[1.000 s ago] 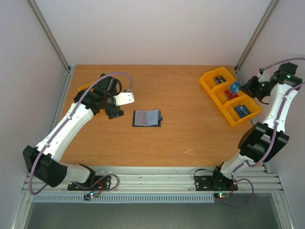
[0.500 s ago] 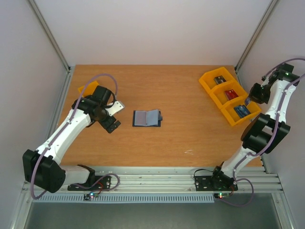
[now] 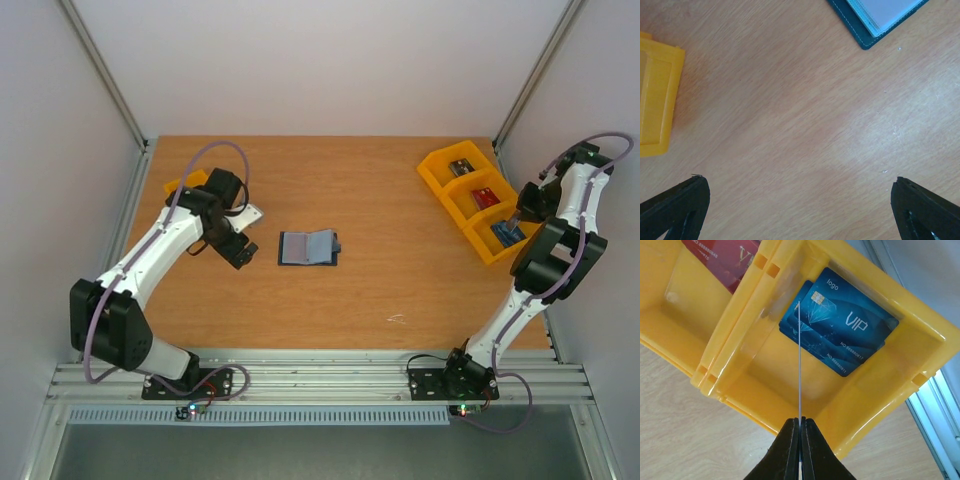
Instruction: Take the credit cards out of the card holder
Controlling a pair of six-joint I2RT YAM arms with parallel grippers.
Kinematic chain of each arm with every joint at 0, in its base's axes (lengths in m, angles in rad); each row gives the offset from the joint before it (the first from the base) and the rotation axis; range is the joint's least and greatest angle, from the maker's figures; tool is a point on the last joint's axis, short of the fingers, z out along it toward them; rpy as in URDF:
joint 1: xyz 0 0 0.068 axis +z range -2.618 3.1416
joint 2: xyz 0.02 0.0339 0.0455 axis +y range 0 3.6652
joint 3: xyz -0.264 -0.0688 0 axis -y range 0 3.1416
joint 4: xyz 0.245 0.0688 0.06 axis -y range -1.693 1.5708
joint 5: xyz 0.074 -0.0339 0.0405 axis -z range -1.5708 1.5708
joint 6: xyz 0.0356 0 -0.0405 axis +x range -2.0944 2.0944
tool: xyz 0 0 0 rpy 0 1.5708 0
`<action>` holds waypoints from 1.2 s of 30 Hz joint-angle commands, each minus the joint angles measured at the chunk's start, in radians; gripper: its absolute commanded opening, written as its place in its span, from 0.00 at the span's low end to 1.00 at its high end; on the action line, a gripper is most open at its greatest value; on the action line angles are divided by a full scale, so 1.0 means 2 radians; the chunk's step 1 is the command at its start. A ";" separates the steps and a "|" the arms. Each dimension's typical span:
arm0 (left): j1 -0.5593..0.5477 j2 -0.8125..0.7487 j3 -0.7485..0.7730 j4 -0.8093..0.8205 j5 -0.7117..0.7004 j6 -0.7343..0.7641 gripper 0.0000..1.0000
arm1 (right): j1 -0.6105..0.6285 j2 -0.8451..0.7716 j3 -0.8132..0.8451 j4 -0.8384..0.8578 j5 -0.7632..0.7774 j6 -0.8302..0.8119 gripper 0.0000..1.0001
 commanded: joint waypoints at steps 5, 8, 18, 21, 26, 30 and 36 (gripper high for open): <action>0.002 0.026 0.023 -0.012 -0.005 -0.011 0.99 | -0.003 0.038 0.053 -0.023 -0.014 0.014 0.01; 0.001 0.030 0.024 -0.013 -0.017 -0.010 0.99 | -0.003 0.063 0.071 -0.031 -0.028 0.015 0.01; 0.002 0.045 0.027 -0.012 -0.022 -0.007 0.99 | -0.003 0.093 0.095 -0.037 -0.051 0.017 0.01; 0.002 0.049 0.029 -0.013 -0.022 -0.007 0.99 | -0.003 0.101 0.098 -0.038 -0.053 0.017 0.01; 0.002 0.054 0.029 -0.012 -0.036 -0.004 0.99 | -0.003 0.112 0.108 -0.043 -0.041 0.013 0.01; 0.001 0.056 0.029 -0.013 -0.034 -0.003 0.99 | -0.003 0.120 0.108 -0.047 -0.032 0.014 0.01; 0.001 0.057 0.029 -0.012 -0.033 -0.003 0.99 | -0.003 0.121 0.116 -0.050 0.011 0.018 0.02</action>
